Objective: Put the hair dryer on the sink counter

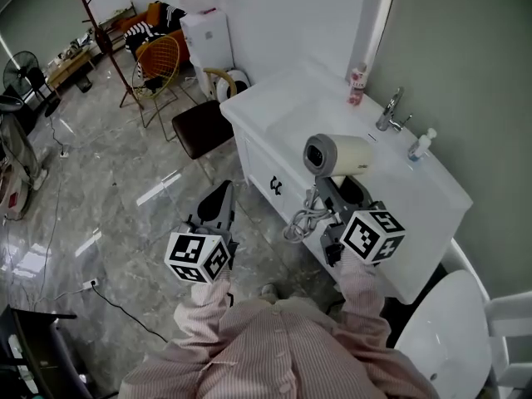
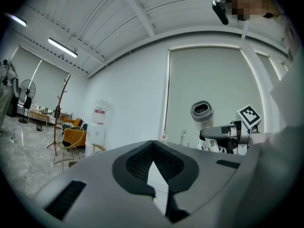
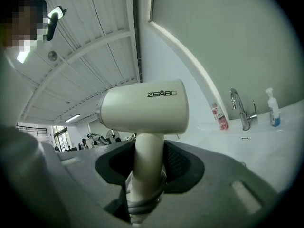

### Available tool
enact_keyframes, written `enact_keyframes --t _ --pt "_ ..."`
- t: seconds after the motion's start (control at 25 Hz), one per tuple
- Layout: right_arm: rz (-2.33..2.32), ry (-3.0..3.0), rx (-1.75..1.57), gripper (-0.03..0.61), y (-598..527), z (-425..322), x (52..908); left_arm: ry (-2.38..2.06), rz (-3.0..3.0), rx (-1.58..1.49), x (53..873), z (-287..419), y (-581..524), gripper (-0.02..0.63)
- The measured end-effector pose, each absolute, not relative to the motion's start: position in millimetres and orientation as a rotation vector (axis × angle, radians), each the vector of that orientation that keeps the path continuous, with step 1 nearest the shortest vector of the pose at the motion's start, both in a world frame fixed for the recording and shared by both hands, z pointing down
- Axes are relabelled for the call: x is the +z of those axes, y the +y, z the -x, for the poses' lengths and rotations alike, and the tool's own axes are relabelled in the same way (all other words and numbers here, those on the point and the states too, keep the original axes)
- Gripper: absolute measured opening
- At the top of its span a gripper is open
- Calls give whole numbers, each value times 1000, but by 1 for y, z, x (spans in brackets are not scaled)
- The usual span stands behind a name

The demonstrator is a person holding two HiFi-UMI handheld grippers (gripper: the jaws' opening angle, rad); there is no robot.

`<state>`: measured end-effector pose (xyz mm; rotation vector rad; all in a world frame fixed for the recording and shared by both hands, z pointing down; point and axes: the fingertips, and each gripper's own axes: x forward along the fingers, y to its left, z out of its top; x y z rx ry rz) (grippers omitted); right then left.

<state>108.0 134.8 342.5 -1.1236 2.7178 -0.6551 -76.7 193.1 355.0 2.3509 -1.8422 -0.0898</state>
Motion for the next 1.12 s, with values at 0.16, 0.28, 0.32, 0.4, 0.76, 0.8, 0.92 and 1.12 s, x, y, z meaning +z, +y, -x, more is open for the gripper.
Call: enact_keyframes --t 0.16,0.28,0.32,0.4,0.76,0.8,0.92,1.12 --pt "1132 2700 -679 160 112 -92 345 -1824 -2368 -83 355 90 169 -3" --pt "1143 2704 -694 158 100 -84 351 -1814 -2356 -89 363 96 159 -3" --pt "1148 2704 -699 159 96 -82 352 -1810 -2351 -91 365 99 155 -3" --pt "1157 2698 -711 159 84 -76 355 -1801 -2342 -94 370 105 144 -3" --pt "1178 2657 -765 159 3 -50 370 -1783 -2332 -104 383 136 68 -3" --pt "1180 2652 -771 160 -9 -47 370 -1778 -2334 -108 383 139 56 -3" --pt "1181 2639 -791 160 -46 -38 371 -1767 -2340 -100 384 146 19 -3" --pt "1205 2603 -834 160 -111 -29 373 -1743 -2344 -73 384 157 -44 -3"
